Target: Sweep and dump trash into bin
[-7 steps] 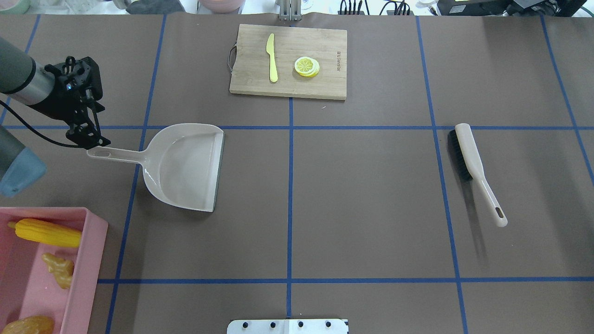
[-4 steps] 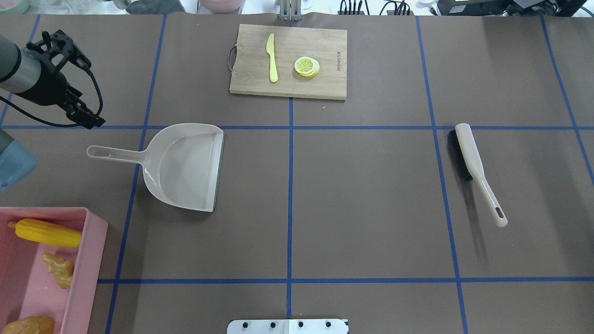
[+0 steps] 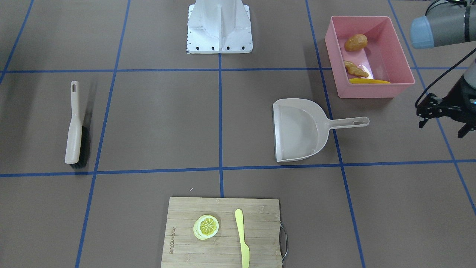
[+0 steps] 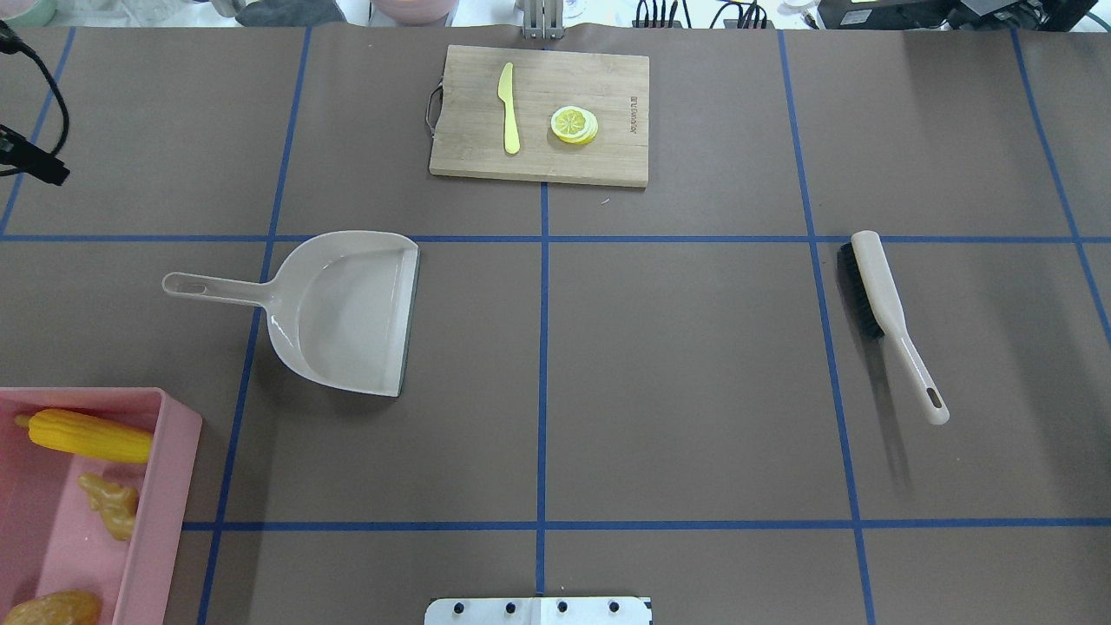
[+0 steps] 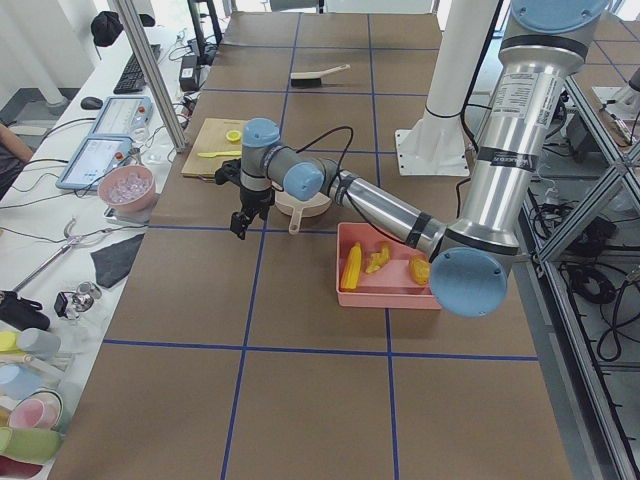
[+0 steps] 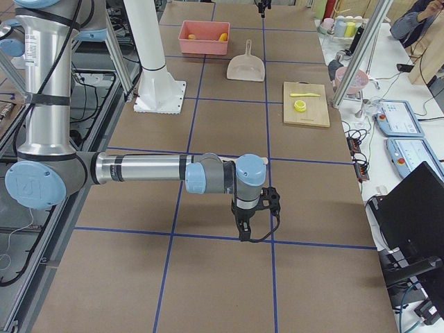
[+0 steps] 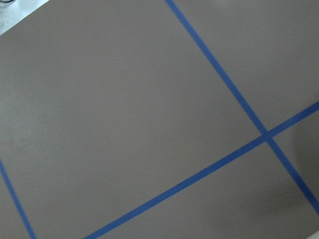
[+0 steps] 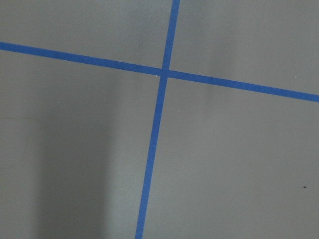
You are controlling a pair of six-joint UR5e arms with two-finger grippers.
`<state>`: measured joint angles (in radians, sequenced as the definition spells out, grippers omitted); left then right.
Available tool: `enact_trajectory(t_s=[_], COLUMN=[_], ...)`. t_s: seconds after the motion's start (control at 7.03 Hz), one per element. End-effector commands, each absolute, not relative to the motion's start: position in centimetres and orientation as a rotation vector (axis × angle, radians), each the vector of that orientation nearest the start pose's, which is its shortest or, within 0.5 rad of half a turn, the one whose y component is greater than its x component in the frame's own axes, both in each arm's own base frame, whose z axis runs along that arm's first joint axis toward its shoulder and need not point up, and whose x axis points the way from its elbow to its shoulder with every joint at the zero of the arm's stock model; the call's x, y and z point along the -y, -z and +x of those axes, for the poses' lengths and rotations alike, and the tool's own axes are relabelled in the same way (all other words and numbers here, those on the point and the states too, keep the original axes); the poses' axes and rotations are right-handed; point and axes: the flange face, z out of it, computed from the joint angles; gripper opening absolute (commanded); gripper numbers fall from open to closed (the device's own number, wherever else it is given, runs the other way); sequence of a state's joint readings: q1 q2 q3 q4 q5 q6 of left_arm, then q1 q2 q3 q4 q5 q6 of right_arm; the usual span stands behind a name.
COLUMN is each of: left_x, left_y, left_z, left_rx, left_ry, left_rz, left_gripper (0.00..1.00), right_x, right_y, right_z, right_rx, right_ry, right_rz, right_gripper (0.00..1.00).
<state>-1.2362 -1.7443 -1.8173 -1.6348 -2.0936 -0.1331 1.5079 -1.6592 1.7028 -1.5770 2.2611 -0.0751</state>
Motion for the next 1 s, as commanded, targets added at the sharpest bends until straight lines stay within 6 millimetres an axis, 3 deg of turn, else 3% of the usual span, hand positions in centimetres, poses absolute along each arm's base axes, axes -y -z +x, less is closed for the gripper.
enact_trajectory(t_s=[0.0, 0.14, 0.57, 0.85], left_x=[53.3, 52.7, 45.6, 44.9], left_y=[-48.8, -49.8, -58.7, -60.7], left_z=[3.1, 0.2, -3.3, -4.7], left_rx=[-0.633, -0.674, -0.785, -0.781], left_ry=[-0.185, -0.118, -0.094, -0.108], left_rz=[0.279, 0.22, 0.124, 0.114], left_gripper=[0.98, 0.98, 0.98, 0.98], right_x=[46.0, 46.0, 46.0, 45.9], right_y=[-64.2, -64.2, -64.3, -64.4], right_z=[4.1, 4.1, 4.1, 4.1], right_rx=[0.691, 0.691, 0.688, 0.689], right_ry=[0.145, 0.145, 0.145, 0.144], right_rz=[0.04, 0.04, 0.038, 0.035], right_gripper=[1.0, 1.0, 1.0, 1.0])
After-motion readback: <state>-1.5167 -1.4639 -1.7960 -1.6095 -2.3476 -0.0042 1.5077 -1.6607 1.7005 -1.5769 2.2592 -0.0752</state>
